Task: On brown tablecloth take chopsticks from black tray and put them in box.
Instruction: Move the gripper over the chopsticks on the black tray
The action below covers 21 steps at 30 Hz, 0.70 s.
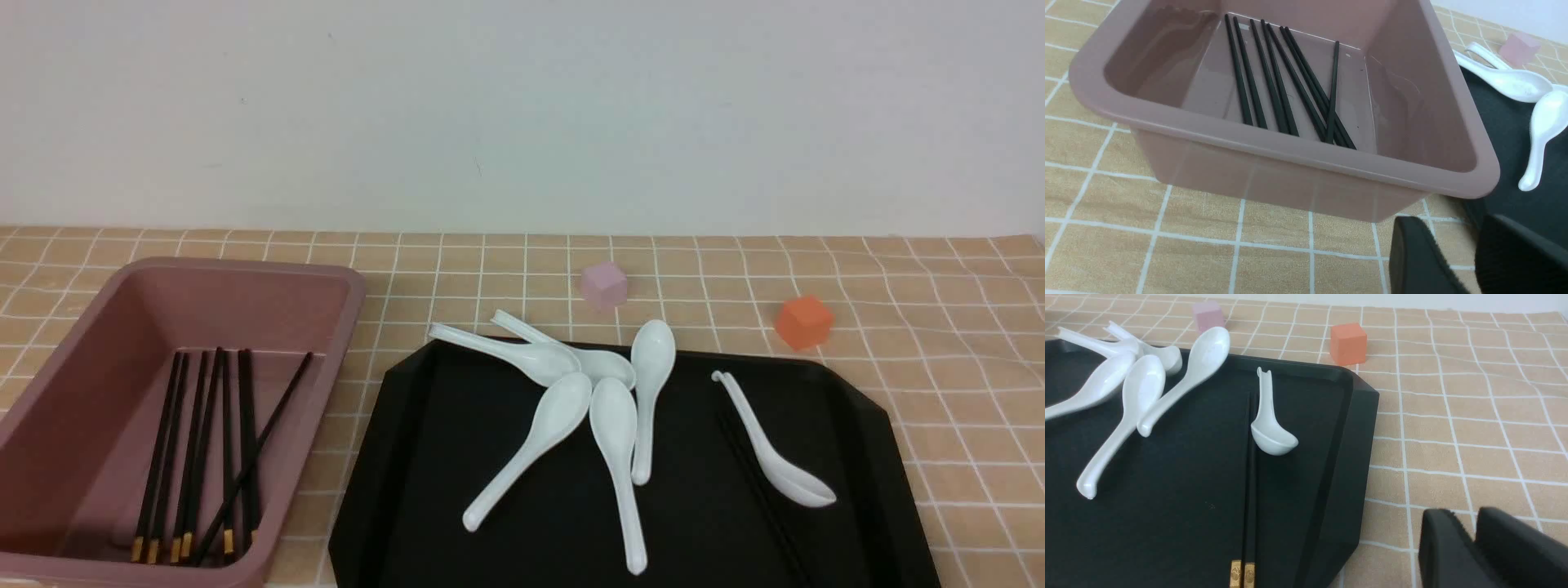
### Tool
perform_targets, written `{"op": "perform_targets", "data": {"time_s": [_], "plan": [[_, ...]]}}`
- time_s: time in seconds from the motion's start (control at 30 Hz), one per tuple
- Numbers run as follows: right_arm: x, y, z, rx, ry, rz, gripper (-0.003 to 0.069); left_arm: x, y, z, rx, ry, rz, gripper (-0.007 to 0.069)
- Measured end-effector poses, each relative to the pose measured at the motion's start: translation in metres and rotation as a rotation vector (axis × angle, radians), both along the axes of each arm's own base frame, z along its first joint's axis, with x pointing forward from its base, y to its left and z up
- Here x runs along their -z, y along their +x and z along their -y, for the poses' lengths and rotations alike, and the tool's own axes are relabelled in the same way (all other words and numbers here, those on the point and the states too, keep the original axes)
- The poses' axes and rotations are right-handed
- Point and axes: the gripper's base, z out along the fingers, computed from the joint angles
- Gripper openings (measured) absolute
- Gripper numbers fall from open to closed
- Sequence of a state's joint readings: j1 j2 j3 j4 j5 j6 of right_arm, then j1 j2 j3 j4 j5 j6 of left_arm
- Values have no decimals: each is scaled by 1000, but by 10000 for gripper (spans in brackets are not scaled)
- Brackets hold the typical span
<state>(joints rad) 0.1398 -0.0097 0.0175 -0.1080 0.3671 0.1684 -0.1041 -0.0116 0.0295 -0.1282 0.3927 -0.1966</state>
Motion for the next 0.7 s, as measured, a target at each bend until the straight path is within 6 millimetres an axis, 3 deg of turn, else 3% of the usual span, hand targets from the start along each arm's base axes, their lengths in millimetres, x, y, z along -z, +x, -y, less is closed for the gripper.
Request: {"op": "perform_targets", "data": {"time_s": [0.7], "plan": [[0,0,0,0,0,0,176,0,0,0,0,0,0,239]]}}
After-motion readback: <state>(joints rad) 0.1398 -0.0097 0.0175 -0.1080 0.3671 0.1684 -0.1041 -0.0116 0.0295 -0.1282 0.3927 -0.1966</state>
